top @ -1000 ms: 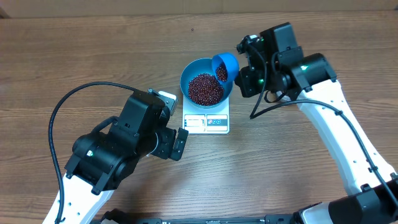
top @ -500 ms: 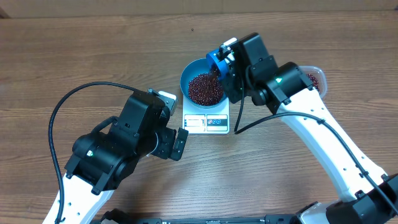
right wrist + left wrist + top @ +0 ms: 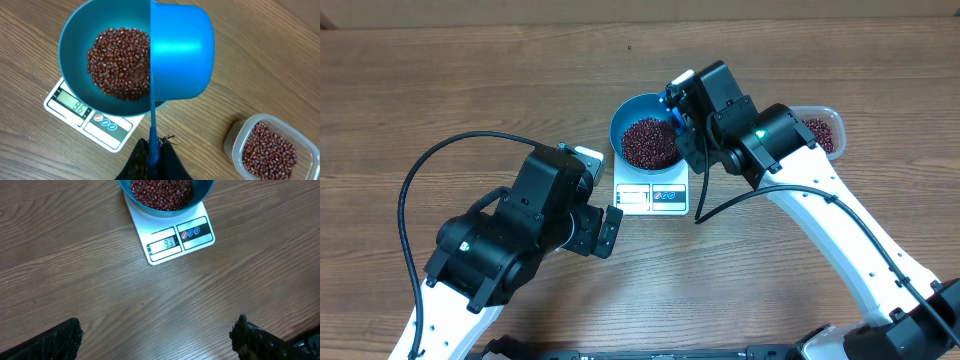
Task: Scoop item into bowl and weigh 150g on scale
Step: 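Tip the scoop to pour beans into the teal bowl, right gripper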
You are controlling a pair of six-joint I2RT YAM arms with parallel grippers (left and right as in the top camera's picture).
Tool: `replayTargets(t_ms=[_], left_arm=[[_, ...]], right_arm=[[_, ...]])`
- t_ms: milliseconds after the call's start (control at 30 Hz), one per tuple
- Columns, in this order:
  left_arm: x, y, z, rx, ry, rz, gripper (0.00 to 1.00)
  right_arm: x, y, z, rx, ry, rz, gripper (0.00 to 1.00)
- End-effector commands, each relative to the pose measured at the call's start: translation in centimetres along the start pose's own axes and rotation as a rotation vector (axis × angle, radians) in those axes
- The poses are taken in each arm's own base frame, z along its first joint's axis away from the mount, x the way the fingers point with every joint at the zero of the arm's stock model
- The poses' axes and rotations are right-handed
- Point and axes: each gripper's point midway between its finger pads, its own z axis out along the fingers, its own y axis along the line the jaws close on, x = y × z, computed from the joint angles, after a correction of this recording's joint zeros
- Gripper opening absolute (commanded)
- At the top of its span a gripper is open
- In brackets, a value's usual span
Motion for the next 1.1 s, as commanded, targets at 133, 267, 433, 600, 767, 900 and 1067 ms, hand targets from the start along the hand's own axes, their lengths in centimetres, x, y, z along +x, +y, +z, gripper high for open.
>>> replayTargets(t_ms=[133, 267, 433, 600, 767, 900, 1067], left_arm=[[-0.7, 0.0, -0.9, 0.005, -0.037, -0.019, 0.99], [-0.7, 0.0, -0.9, 0.005, -0.037, -0.019, 0.99], [-0.7, 0.0, -0.9, 0.005, -0.037, -0.019, 0.99], [-0.7, 0.0, -0.9, 0.005, -0.037, -0.019, 0.99], [-0.7, 0.0, -0.9, 0.005, -0.037, -0.019, 0.99], [-0.7, 0.0, -0.9, 0.005, -0.037, -0.019, 0.99], [-0.7, 0.0, -0.9, 0.005, -0.037, -0.019, 0.99]], right_arm=[[-1.2, 0.1, -1.7, -0.005, -0.055, -0.006, 0.04], [-1.3, 0.6, -1.8, -0.012, -0.058, -0.016, 0.04], [-1.5, 0.8, -1.8, -0.014, -0.066, -0.020, 0.04], [-1.5, 0.8, -1.8, -0.014, -0.066, -0.020, 0.04], [-1.6, 1.0, -1.8, -0.015, -0.070, -0.025, 0.04], [-1.7, 1.9, -2.0, -0.015, -0.074, -0.088, 0.04], [-2.4, 2.3, -2.3, 0.039, -0.097, -0.146, 0.04]])
